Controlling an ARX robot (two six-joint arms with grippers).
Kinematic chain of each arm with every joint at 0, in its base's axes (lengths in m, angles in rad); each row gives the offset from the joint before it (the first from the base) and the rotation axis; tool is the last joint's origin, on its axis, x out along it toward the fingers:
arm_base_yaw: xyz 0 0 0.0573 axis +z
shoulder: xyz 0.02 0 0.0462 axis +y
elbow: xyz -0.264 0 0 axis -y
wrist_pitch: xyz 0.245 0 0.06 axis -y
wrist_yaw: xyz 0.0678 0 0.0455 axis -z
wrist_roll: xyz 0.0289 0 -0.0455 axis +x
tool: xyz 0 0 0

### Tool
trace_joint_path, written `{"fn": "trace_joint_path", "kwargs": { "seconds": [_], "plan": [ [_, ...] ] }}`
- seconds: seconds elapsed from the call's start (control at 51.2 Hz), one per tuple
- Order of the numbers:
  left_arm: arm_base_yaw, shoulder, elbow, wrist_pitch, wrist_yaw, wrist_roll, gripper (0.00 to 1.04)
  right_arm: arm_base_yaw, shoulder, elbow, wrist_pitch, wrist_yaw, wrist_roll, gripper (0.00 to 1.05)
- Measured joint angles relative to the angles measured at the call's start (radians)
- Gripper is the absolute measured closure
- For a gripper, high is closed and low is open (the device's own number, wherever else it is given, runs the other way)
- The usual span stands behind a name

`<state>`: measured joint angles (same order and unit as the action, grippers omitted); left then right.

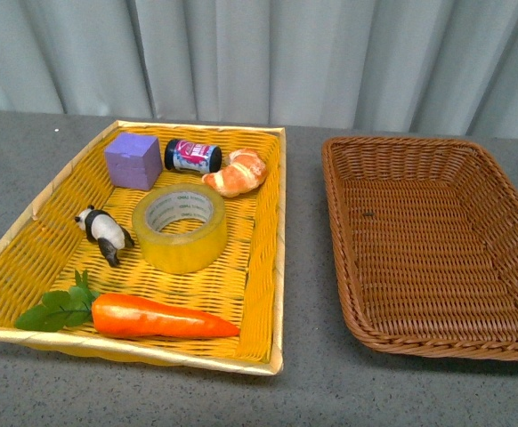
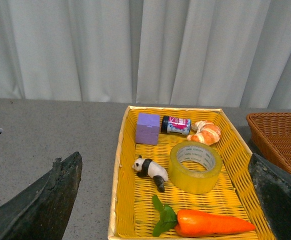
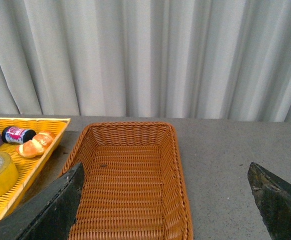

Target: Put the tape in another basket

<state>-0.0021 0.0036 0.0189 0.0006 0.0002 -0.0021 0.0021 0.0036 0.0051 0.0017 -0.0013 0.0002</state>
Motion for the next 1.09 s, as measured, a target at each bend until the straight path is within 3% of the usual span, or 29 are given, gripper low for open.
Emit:
{"fn": "trace_joint_path", "kwargs": {
  "seconds": [1.095],
  "plan": [
    [0.0,0.0,0.0,0.0,0.0,0.0,0.06,0.0,0.0,0.0,0.0,0.0,0.0,0.09]
  ]
}}
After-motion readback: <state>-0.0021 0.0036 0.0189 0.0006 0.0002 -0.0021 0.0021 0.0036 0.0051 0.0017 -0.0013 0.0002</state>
